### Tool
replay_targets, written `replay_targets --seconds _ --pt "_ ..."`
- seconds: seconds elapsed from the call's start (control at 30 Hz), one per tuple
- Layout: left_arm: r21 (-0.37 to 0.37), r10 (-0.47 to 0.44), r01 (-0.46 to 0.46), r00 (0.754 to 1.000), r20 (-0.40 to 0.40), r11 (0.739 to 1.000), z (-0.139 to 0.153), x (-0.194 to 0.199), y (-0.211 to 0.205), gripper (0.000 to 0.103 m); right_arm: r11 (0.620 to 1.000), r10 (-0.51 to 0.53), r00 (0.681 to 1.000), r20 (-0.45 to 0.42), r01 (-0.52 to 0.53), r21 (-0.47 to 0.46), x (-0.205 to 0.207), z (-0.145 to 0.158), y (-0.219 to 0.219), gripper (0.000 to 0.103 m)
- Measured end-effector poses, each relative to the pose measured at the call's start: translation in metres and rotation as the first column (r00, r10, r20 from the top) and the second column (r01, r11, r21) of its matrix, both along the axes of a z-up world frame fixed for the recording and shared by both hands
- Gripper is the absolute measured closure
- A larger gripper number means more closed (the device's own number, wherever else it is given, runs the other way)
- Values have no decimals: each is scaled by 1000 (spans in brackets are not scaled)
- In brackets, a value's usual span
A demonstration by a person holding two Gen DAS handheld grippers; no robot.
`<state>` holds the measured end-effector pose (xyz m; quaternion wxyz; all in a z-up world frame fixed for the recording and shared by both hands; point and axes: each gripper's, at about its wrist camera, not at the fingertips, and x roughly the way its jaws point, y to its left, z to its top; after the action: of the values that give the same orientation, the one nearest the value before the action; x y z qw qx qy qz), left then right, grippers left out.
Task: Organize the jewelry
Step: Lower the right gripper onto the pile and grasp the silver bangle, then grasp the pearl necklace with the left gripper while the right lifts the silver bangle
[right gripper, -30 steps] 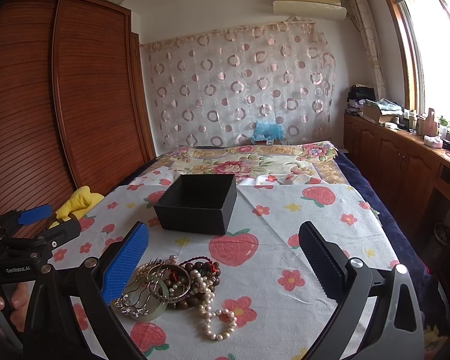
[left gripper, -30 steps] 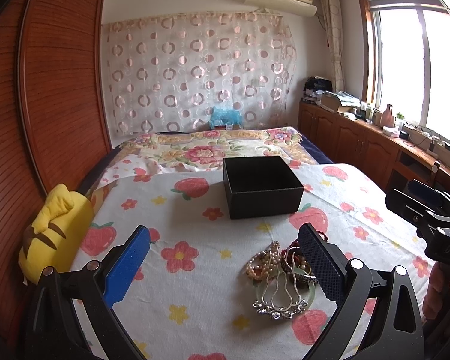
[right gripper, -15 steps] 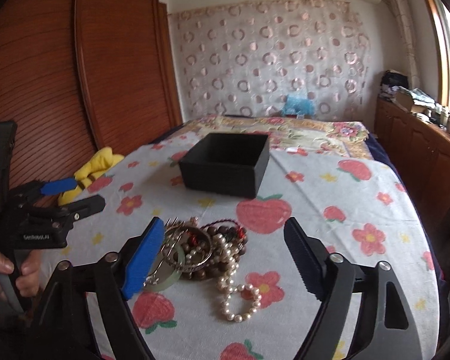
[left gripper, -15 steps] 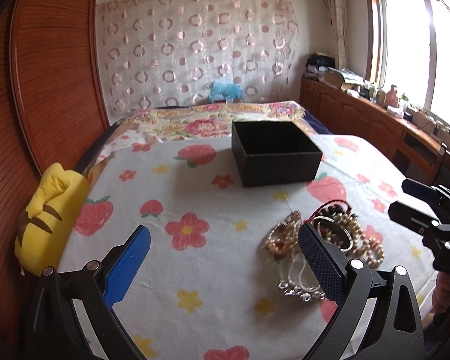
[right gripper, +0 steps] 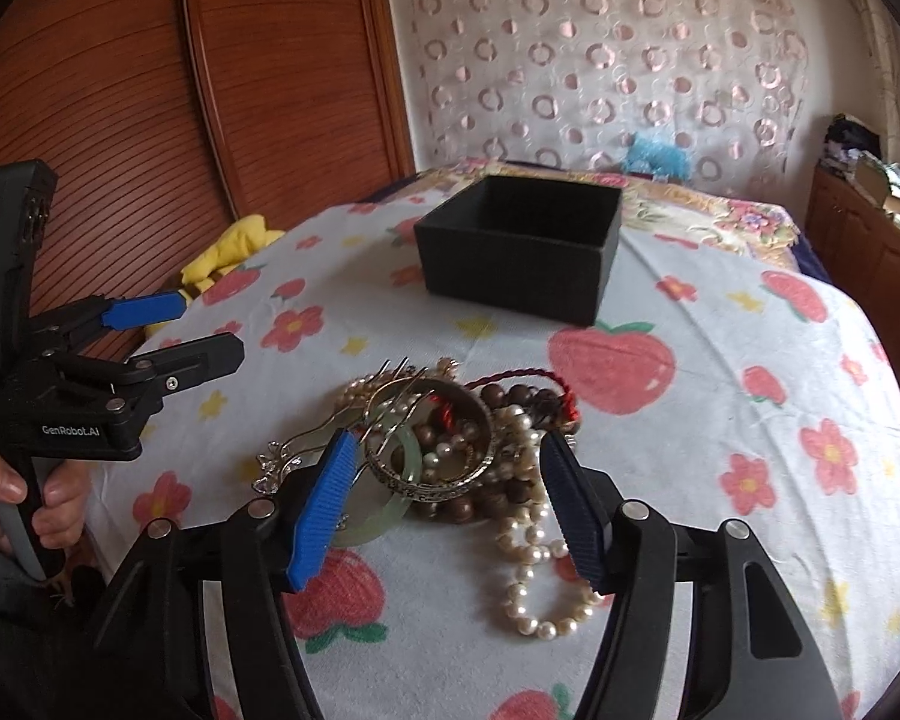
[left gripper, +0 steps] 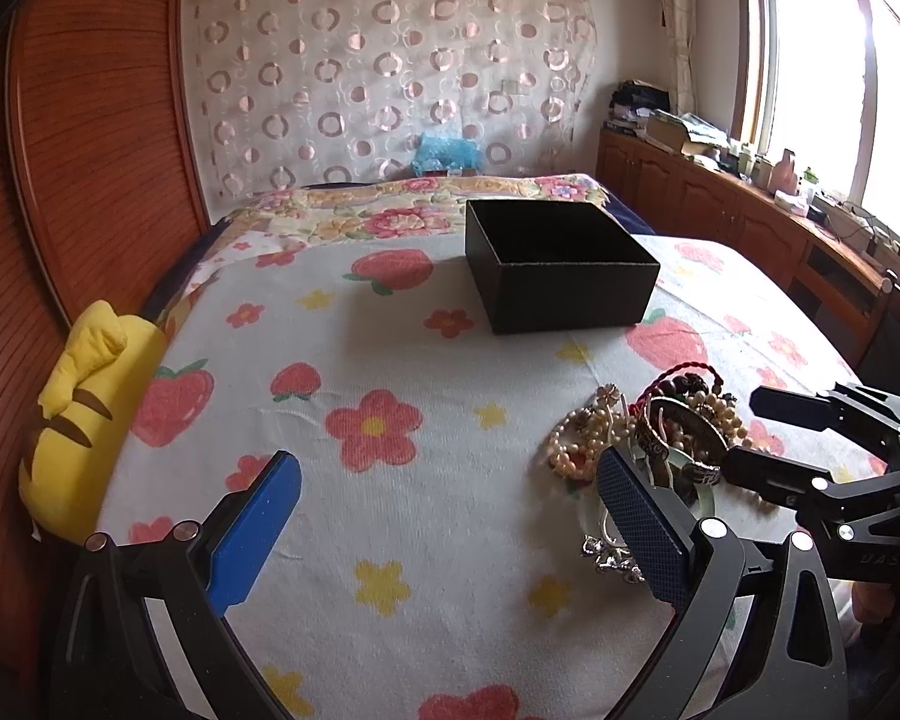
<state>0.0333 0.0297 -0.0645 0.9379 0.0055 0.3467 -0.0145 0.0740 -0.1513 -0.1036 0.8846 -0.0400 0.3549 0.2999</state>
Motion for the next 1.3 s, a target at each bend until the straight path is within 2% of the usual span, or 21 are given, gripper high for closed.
replay_targets --seconds 0.23,0.57,0.63,0.8,0.97,1.0,1.1,1.27,1.3 --pt "-14 0 0 1000 -20 1000 -7 2 4 8 999 53 998 -39 -53 -8 18 -5 16 37" --pt "-24 -10 9 999 -33 1000 -15 2 6 8 994 73 994 -81 -79 -78 42 -13 34 37" --pt "-27 -16 15 999 -35 1000 -16 3 5 8 992 87 993 -82 -94 -81 41 -12 33 44" --pt "-46 -58 56 998 -36 997 -15 4 2 8 996 66 997 -40 -69 -62 40 -1 22 44" --pt "-76 -142 138 989 -49 988 -14 12 -8 8 998 34 999 11 -33 -54 41 16 4 44" --pt "-77 -159 155 986 -51 985 -14 14 -12 9 998 28 999 17 -27 -54 42 18 3 44" --pt "-62 -209 204 975 -80 977 -19 23 -25 22 999 3 999 32 -1 -47 42 23 -10 45" --pt "-81 -277 269 953 -125 960 -28 35 -41 49 999 -10 999 37 11 -35 43 26 -21 45" --pt "-86 -282 273 951 -126 958 -29 36 -42 52 999 -12 999 38 14 -32 43 26 -23 45"
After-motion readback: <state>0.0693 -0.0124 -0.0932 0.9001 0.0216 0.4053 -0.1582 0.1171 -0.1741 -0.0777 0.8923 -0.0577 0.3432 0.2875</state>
